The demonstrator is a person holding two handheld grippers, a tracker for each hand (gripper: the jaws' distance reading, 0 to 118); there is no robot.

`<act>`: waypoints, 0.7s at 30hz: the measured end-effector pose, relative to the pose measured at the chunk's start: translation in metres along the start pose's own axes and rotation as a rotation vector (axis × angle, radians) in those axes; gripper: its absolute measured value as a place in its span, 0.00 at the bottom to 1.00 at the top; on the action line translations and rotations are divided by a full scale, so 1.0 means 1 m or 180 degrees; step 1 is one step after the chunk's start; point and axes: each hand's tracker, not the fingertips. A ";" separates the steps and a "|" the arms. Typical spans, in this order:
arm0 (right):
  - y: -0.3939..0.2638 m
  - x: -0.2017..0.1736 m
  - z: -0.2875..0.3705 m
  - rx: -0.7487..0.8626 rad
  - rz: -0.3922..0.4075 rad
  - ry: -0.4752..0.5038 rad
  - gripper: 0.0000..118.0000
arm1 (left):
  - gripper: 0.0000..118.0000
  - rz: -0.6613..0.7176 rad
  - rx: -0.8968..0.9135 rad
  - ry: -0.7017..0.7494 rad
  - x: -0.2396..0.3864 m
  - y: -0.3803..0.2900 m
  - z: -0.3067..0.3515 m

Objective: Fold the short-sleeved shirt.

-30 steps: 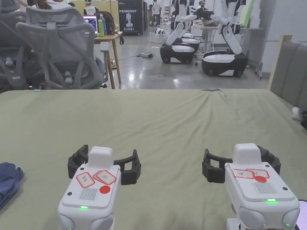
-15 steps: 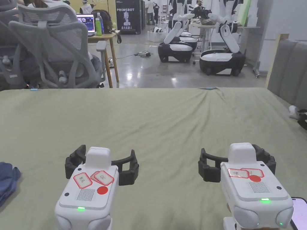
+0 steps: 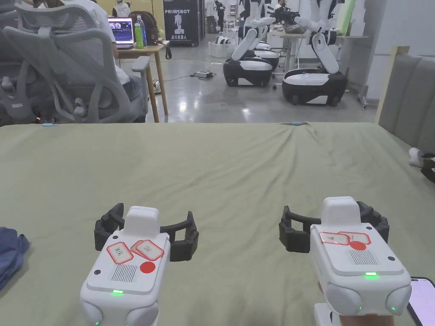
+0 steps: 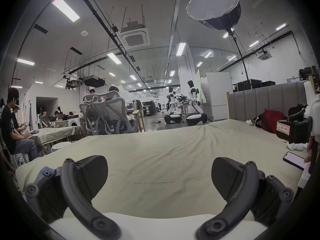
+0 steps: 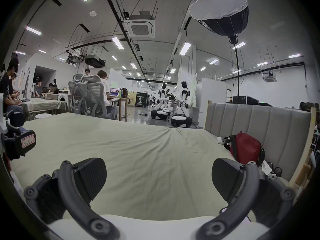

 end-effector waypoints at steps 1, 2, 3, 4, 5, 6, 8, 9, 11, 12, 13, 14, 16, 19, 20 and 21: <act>-0.001 0.000 0.000 0.0006 -0.0012 -0.0011 1.00 | 1.00 0.0002 -0.0003 -0.0008 0.000 0.000 0.000; -0.001 0.000 -0.001 0.0009 -0.0016 -0.0016 1.00 | 1.00 0.0007 -0.0003 -0.0010 0.000 0.000 0.000; 0.000 0.001 -0.001 -0.0006 -0.0021 -0.0011 1.00 | 1.00 0.0011 -0.0005 -0.0009 0.000 0.000 0.000; 0.002 0.002 -0.002 -0.0066 -0.0055 0.0030 1.00 | 1.00 0.0009 -0.0012 -0.0014 0.000 0.000 0.000; 0.004 0.003 -0.003 -0.0187 -0.0162 0.0092 1.00 | 1.00 0.0001 -0.0018 -0.0021 0.000 0.000 0.000; 0.009 0.006 -0.004 -0.0296 -0.0304 0.0170 1.00 | 1.00 -0.0010 -0.0018 -0.0025 0.000 0.000 0.000; 0.019 0.007 -0.004 -0.0514 -0.0639 0.0159 1.00 | 1.00 -0.0022 -0.0021 -0.0021 0.000 0.001 0.000; 0.023 0.006 -0.004 -0.0614 -0.0781 0.0105 1.00 | 1.00 -0.0021 -0.0014 -0.0014 0.000 0.001 0.000; 0.030 0.001 -0.002 -0.0789 -0.0996 -0.0127 1.00 | 1.00 -0.0015 -0.0013 -0.0021 -0.001 0.003 -0.001; 0.032 -0.002 0.000 -0.0839 -0.1065 -0.0254 1.00 | 1.00 -0.0020 -0.0011 -0.0022 0.000 0.003 0.000; 0.033 -0.004 0.000 -0.0888 -0.1071 -0.0300 1.00 | 1.00 -0.0023 -0.0005 -0.0013 0.000 0.003 0.000; 0.034 -0.006 -0.002 -0.0905 -0.1009 -0.0248 1.00 | 1.00 -0.0026 -0.0002 -0.0006 0.001 0.003 0.000; 0.033 -0.010 -0.002 -0.0894 -0.0823 -0.0188 1.00 | 1.00 -0.0025 -0.0004 -0.0024 0.001 0.004 0.001; 0.031 -0.015 -0.006 -0.0920 -0.0659 -0.0391 1.00 | 1.00 -0.0046 0.0009 -0.0017 0.001 0.004 0.002; 0.030 -0.013 -0.007 -0.0926 -0.0658 -0.0335 1.00 | 1.00 -0.0045 0.0007 -0.0013 0.001 0.005 0.003; 0.030 -0.013 -0.007 -0.0950 -0.0634 -0.0301 1.00 | 1.00 -0.0038 0.0006 -0.0015 0.001 0.005 0.003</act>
